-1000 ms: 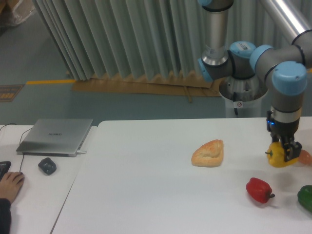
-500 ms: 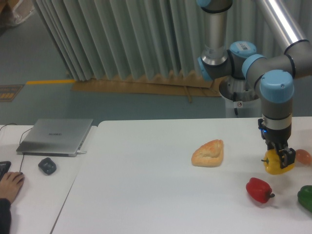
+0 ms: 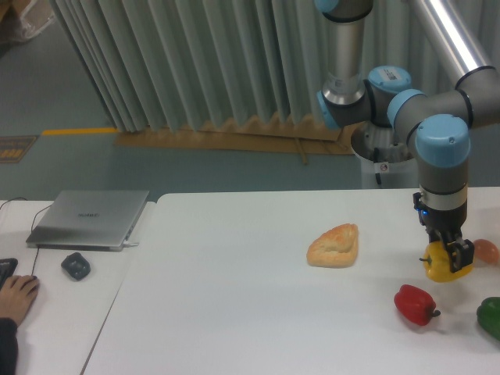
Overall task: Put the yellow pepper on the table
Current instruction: 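Open the gripper to release the yellow pepper beside the red pepper, then lift the open gripper up away from the yellow pepper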
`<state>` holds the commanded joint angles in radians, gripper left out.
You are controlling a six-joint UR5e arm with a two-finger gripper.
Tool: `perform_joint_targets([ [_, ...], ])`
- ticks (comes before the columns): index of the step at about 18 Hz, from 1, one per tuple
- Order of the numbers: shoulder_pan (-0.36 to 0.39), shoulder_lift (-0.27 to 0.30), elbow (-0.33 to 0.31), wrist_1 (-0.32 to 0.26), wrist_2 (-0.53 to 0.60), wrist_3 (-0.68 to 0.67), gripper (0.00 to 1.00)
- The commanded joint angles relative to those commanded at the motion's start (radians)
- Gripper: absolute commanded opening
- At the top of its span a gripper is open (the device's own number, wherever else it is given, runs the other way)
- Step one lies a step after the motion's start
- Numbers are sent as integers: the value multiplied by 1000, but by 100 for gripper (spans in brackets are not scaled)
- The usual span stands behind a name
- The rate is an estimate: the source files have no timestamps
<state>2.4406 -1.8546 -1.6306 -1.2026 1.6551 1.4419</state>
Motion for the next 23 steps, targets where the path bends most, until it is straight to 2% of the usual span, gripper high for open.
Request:
perform_joint_targets([
  [2,0,2,0,0,0,-2,86],
  [3,0,2,0,0,0,-2,95],
  [4,0,2,3,0,0,-2,100],
  [9,-3,5,6,-2,2,-3,100],
  [13,-26,37,23,-35,-3,-5,100],
  [15,-26,61,61,-116,-6,2,100],
  [16,-29,66,89,-179,-6,3,100],
  [17,-53,75,135,-274,-6,3,100],
  [18,-63,78,153,-316,-8,3,100],
  [23,-118,104,160,-374,-43,-6,100],
])
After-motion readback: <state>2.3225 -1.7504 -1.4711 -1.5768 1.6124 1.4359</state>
